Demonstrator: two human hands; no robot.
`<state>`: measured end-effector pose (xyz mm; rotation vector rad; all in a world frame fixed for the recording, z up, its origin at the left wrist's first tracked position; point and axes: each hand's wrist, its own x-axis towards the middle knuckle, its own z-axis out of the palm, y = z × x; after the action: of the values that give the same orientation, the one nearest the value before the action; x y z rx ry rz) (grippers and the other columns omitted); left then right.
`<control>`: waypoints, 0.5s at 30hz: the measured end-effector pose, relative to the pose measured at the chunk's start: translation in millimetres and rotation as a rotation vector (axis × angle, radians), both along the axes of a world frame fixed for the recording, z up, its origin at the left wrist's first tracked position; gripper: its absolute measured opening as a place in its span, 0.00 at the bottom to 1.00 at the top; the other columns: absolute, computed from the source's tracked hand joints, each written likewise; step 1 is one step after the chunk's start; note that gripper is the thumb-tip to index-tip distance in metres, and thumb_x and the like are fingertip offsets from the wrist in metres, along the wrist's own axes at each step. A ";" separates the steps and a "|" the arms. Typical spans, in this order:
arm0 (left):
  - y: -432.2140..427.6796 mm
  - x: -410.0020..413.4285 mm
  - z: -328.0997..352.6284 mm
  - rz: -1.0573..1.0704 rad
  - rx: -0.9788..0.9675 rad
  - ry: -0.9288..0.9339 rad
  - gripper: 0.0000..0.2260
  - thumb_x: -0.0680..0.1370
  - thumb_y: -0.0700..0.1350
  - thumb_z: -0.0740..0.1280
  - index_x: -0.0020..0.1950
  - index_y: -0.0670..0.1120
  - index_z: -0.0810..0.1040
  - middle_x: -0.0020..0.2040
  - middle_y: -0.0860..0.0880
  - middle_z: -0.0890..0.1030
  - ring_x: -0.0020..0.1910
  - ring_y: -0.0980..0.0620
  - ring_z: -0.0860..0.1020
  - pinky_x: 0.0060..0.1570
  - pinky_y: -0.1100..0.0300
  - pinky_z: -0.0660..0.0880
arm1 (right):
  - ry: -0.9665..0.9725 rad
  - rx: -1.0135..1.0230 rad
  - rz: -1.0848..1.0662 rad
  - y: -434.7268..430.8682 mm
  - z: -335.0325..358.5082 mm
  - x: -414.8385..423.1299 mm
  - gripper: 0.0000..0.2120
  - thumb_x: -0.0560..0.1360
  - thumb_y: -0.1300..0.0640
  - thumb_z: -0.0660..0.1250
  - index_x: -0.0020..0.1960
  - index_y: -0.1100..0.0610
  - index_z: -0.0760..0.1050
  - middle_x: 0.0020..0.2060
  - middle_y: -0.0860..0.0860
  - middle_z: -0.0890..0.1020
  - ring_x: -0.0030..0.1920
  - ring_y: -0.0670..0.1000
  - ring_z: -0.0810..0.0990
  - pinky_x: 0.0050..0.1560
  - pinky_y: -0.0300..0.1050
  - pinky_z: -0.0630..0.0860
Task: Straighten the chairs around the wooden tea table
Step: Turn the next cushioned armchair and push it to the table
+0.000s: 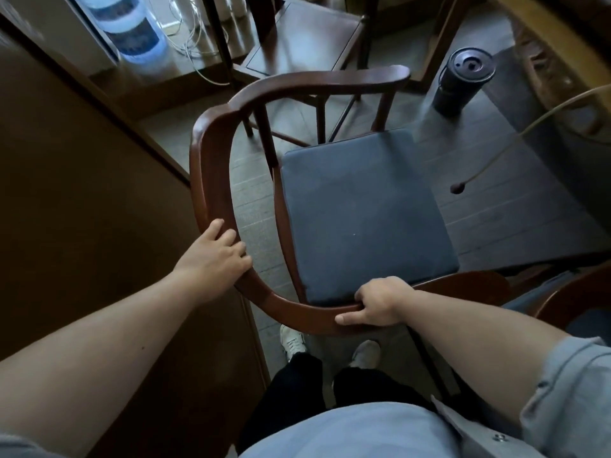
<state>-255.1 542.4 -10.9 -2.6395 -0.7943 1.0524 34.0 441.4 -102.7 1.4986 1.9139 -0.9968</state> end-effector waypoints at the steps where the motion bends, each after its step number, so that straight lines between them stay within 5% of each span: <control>1: -7.2 6.6 0.6 -0.006 -0.017 -0.035 0.14 0.79 0.51 0.61 0.64 0.53 0.72 0.63 0.49 0.76 0.66 0.42 0.69 0.70 0.39 0.54 | -0.004 -0.005 -0.016 -2.7 1.9 11.1 0.38 0.69 0.21 0.45 0.45 0.52 0.76 0.49 0.53 0.83 0.54 0.57 0.79 0.51 0.50 0.73; 9: -62.7 83.9 -0.7 -0.115 -0.079 -0.205 0.08 0.78 0.46 0.62 0.57 0.49 0.74 0.53 0.47 0.80 0.53 0.42 0.76 0.59 0.45 0.68 | -0.136 0.007 -0.060 -25.5 6.4 105.2 0.28 0.81 0.37 0.47 0.58 0.54 0.79 0.60 0.55 0.81 0.62 0.57 0.77 0.60 0.50 0.70; 15: -78.7 128.1 -1.2 -0.175 -0.113 -0.216 0.06 0.77 0.44 0.63 0.54 0.47 0.72 0.49 0.47 0.80 0.45 0.43 0.76 0.48 0.49 0.70 | -0.162 0.013 -0.029 -30.0 8.4 156.4 0.22 0.78 0.43 0.50 0.53 0.53 0.80 0.57 0.55 0.82 0.57 0.58 0.78 0.58 0.49 0.72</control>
<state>-126.9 463.6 -12.1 -2.8913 -0.5422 0.7998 190.4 411.4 -94.3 1.5681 1.7929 -0.8487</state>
